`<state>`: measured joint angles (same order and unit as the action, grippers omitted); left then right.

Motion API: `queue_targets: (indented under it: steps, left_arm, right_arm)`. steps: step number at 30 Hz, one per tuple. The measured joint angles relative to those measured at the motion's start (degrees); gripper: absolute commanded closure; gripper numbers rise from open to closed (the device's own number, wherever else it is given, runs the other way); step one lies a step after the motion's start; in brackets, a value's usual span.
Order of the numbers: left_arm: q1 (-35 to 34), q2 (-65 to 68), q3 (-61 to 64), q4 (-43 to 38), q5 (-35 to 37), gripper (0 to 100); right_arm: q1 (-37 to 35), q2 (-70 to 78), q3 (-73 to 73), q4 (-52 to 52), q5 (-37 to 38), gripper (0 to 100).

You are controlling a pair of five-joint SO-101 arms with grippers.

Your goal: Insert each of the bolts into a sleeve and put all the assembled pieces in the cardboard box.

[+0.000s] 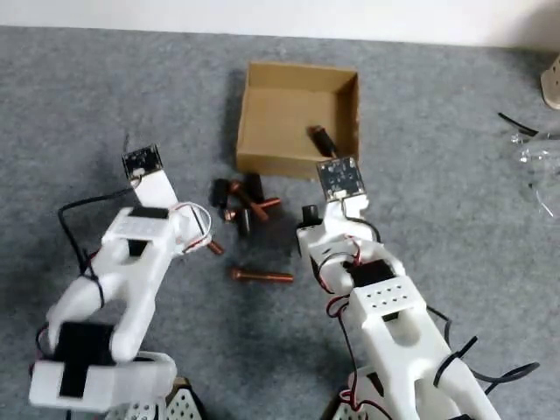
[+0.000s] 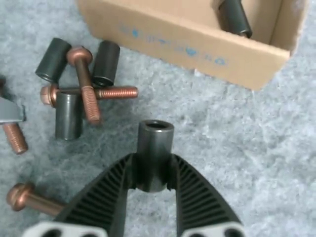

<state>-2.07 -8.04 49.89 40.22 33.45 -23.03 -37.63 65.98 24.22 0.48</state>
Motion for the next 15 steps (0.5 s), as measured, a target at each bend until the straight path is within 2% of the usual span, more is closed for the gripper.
queue_targets:
  steps: [11, 13, 15]
  left_arm:
    - [0.2, 8.0, -5.2, 0.4, 2.3, 80]
    - [0.2, 8.0, -5.2, 0.4, 2.3, 84]
    - [0.2, 8.4, -5.6, 0.4, 2.3, 94]
  right_arm:
    - [0.0, 0.0, 0.0, 0.0, 0.0, 99.5]
    - [0.0, 0.0, 0.0, 0.0, 0.0, 99.5]
    - [0.0, 0.0, 0.0, 0.0, 0.0, 99.5]
